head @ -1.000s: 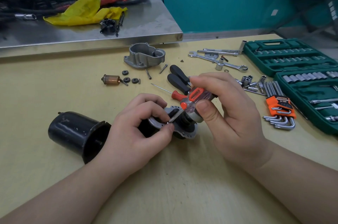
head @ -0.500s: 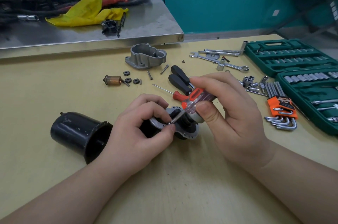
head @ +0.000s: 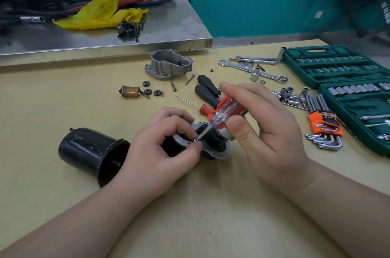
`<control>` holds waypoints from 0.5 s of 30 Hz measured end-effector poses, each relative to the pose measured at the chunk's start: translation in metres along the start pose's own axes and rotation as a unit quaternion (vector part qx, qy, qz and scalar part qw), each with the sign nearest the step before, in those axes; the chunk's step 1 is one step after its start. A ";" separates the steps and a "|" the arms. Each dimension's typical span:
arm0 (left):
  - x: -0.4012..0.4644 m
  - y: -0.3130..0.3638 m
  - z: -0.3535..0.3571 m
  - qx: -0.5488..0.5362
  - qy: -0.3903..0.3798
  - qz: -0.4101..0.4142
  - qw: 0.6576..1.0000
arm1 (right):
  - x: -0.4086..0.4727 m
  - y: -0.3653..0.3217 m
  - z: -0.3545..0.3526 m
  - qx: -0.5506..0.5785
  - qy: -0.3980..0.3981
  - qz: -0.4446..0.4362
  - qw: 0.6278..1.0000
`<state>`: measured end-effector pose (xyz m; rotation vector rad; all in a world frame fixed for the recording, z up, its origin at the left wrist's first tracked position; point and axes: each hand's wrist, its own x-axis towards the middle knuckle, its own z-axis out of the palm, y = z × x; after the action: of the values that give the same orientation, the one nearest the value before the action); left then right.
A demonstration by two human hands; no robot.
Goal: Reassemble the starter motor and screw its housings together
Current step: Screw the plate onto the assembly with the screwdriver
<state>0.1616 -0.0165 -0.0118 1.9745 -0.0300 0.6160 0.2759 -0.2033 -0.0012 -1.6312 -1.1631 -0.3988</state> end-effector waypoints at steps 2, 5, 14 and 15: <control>0.000 0.000 0.000 0.000 0.000 -0.003 1.000 | -0.002 0.001 0.000 0.016 -0.006 0.007 1.000; 0.000 -0.001 -0.001 0.002 -0.002 -0.001 1.000 | -0.003 0.002 0.000 0.025 -0.003 0.009 1.000; 0.000 -0.004 -0.001 0.005 -0.005 0.017 1.000 | -0.004 0.003 0.001 0.016 0.014 0.016 1.000; 0.000 -0.004 -0.001 0.006 -0.007 0.018 1.000 | -0.005 0.004 0.001 0.010 0.015 0.023 1.000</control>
<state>0.1626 -0.0137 -0.0149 1.9943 -0.0691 0.6272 0.2770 -0.2047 -0.0072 -1.6263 -1.1025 -0.3789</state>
